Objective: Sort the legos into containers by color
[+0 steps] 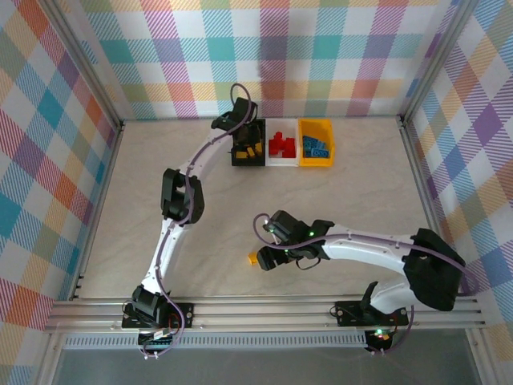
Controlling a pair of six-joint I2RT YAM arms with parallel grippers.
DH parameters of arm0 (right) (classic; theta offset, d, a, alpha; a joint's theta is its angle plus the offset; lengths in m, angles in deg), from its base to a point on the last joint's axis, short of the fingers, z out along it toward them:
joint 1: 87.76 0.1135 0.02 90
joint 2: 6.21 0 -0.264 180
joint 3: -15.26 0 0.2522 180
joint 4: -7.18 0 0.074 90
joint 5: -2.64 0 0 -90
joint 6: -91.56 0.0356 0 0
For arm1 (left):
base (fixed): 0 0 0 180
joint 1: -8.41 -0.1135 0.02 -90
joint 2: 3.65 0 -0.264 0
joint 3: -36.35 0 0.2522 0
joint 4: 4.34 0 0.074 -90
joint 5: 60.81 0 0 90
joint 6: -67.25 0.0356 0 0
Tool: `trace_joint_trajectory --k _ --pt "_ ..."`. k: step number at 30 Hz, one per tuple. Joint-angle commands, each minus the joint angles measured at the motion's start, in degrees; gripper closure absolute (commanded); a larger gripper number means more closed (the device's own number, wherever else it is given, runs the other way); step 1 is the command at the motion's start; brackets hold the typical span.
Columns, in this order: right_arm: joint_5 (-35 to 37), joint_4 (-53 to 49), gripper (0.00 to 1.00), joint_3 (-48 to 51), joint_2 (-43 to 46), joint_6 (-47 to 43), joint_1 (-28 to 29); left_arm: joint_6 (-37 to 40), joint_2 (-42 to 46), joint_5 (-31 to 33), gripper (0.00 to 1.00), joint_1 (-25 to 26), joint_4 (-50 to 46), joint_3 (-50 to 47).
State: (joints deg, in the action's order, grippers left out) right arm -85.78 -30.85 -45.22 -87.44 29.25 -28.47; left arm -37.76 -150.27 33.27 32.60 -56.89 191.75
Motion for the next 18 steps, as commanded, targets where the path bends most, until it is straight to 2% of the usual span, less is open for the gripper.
trace_joint_trajectory --k 1,3,5,7,14,18 --pt "3.5 -1.3 0.18 -3.7 -3.5 -1.3 1.3 1.6 -2.2 -0.7 0.89 -0.4 -1.9 3.6" --pt "3.7 -1.6 0.17 -5.3 -5.9 -1.9 1.7 1.3 -3.0 -1.1 0.86 -0.4 -1.3 3.9" --pt "3.8 -1.6 0.17 -7.4 -8.5 -2.4 2.4 1.3 -3.6 -1.2 0.77 -0.5 -1.0 3.9" --pt "4.0 -1.9 0.17 -9.2 -10.7 -2.9 3.1 1.1 -4.0 -1.7 0.73 -0.5 -1.0 4.2" --pt "3.4 -3.1 0.18 -15.1 -18.2 -4.0 4.3 -0.1 -3.3 -3.7 0.44 -0.8 -0.6 4.9" --pt "3.8 -3.7 0.21 -16.7 -20.7 -4.1 4.7 -0.5 -1.3 -4.6 0.33 -0.8 -1.2 5.0"
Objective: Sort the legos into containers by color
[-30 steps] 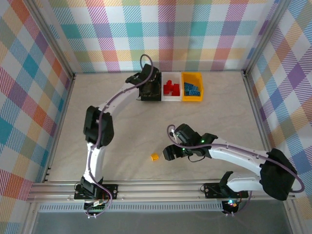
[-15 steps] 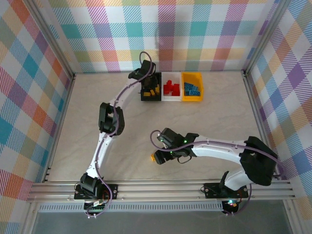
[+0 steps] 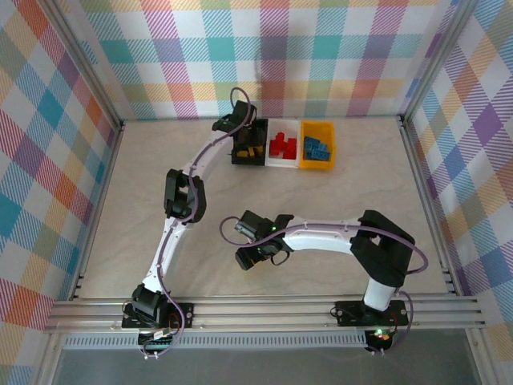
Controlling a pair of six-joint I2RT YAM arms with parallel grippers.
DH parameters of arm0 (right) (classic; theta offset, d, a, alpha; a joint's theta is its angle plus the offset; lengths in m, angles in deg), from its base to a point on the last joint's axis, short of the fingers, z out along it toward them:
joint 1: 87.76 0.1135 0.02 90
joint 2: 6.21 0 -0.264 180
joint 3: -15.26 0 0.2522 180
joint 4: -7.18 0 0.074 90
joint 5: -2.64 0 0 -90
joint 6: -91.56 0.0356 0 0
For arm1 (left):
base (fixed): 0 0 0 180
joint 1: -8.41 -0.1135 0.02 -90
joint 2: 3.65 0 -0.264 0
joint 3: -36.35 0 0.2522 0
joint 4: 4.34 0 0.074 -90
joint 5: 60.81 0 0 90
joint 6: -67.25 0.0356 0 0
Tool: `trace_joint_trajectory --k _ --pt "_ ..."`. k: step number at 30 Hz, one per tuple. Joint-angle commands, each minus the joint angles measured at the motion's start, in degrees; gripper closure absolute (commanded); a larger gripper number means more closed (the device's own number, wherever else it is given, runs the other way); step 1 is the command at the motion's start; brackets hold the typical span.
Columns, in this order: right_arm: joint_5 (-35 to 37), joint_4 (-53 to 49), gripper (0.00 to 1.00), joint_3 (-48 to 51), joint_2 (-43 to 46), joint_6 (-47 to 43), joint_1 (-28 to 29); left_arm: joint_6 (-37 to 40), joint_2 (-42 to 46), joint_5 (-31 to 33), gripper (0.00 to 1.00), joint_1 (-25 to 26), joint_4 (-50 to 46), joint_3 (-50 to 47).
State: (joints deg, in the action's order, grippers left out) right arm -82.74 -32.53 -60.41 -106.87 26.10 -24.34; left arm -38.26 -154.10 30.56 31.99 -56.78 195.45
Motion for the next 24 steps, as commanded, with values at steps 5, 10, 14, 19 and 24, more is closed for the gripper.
trace_joint_trajectory --k 5,10,14,19,24 --pt "1.7 -2.5 0.27 -1.6 -3.2 -0.5 0.7 0.3 7.1 -2.6 0.25 -0.2 -4.1 1.3" --pt "2.7 -1.8 0.37 -2.3 -4.9 -0.6 1.0 1.2 12.6 -2.0 0.2 -0.2 -8.9 -0.3" --pt "4.4 -1.6 0.49 -3.6 -6.3 -0.5 1.1 1.0 21.2 -1.4 0.17 -0.3 -8.5 -10.2" --pt "5.9 -2.8 0.6 -4.9 -6.5 -0.5 1.2 0.1 35.0 -0.1 0.14 -0.3 -5.8 -26.2" --pt "8.3 -3.7 0.63 -5.6 -3.2 -1.9 0.1 -0.4 50.1 1.4 0.09 -0.4 -6.6 -40.0"
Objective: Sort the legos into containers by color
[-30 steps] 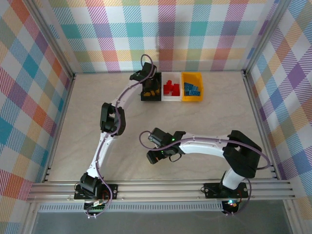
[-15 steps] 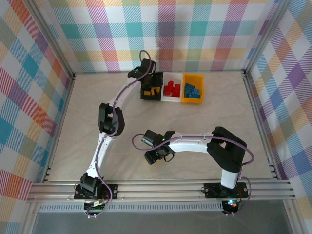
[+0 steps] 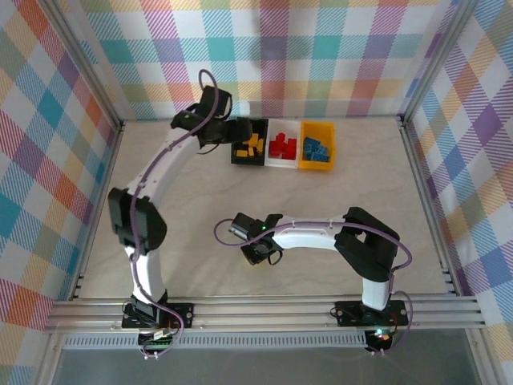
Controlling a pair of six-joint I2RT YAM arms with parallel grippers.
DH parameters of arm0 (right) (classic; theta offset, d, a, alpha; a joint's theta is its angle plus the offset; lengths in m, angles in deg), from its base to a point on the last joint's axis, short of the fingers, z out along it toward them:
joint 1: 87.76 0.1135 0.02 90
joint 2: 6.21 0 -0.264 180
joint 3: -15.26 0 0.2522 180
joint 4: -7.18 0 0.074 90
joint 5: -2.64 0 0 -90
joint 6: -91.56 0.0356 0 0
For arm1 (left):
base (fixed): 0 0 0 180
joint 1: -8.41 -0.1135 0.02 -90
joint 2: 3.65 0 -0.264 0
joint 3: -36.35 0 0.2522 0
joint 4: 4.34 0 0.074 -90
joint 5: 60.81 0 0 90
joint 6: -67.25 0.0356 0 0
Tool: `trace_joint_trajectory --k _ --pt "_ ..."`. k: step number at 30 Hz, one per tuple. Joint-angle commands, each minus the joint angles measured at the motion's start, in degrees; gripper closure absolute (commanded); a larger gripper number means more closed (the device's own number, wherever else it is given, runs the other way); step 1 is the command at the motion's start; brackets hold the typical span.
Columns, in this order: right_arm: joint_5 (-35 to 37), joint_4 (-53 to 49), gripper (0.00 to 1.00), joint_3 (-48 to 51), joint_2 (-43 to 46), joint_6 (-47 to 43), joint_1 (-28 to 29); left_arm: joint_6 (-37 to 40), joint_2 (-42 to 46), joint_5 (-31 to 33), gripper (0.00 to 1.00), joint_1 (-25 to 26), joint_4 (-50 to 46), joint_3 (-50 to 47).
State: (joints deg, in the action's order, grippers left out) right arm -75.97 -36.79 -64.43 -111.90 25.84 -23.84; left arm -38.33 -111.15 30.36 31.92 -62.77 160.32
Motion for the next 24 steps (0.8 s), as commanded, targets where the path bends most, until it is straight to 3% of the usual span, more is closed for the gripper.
trace_joint_trajectory --k 1,6,11,20,24 --pt "1.3 0.6 0.63 -2.1 2.4 -2.3 -1.4 -0.5 10.6 2.0 0.07 -0.4 -0.9 -7.9" --pt "-1.3 0.9 0.63 -7.4 3.2 -6.6 -8.7 -1.9 27.1 4.2 0.04 -0.8 -4.9 -21.8" --pt "-5.5 0.8 0.63 -19.9 -1.0 -11.0 -17.3 -5.1 43.2 7.5 0.03 -0.8 -11.1 -34.0" --pt "-7.3 -4.1 0.63 -55.3 -23.2 -16.6 -25.3 -12.7 66.4 4.5 0.0 -0.8 -15.7 -52.2" --pt "-6.6 -6.2 0.63 -70.6 -33.3 -16.0 -28.1 -14.4 71.4 3.6 0.0 -0.9 -16.6 -54.6"
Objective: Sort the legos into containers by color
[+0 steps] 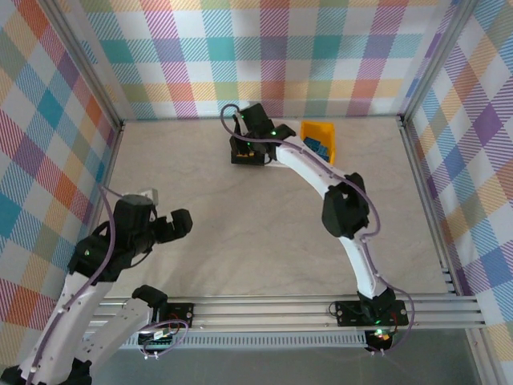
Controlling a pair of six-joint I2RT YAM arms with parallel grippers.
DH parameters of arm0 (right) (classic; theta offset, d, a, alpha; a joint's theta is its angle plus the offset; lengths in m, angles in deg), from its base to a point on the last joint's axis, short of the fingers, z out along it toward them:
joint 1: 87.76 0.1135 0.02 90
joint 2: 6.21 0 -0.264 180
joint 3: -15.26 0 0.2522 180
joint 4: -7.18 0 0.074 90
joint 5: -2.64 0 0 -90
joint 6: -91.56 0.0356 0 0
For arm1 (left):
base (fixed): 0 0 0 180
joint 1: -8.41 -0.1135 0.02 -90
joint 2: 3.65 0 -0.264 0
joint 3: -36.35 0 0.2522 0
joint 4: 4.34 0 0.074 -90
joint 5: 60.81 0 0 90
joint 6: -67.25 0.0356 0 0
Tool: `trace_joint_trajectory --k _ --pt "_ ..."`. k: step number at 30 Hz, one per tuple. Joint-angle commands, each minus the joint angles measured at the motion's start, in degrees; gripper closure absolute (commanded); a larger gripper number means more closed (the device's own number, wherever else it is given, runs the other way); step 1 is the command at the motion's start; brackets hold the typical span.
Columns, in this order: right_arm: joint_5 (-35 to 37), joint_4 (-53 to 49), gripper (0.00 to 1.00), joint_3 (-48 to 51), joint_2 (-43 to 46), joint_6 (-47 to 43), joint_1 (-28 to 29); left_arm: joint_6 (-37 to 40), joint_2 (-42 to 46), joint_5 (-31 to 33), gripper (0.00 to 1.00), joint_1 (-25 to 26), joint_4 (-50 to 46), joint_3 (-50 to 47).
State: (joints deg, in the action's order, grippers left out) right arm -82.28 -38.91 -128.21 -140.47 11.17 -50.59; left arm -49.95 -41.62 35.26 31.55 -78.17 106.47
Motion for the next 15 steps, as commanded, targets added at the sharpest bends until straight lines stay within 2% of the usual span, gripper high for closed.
trace_joint_trajectory --k 1,5,9,12,15 --pt "0.0 -4.1 0.63 -9.7 -6.8 -1.1 -1.9 -3.0 2.4 -1.4 0.0 -0.5 -1.7 -0.6" --pt "-0.3 -3.0 0.61 -17.2 -13.2 0.7 -3.7 -3.1 2.5 -2.2 0.0 -0.4 -3.6 -0.1" --pt "-0.6 -0.1 0.46 -18.0 -15.4 0.7 -4.5 -3.1 3.1 -2.0 0.0 -0.4 -4.7 -0.6" --pt "-0.6 0.7 0.29 -18.0 -14.6 0.7 -4.8 -3.2 3.5 -1.9 0.0 -0.5 -4.8 -1.2" --pt "-0.9 -0.4 0.26 -17.6 -11.8 0.2 -4.9 -3.4 3.6 -1.7 0.0 -0.4 -3.9 -1.9"
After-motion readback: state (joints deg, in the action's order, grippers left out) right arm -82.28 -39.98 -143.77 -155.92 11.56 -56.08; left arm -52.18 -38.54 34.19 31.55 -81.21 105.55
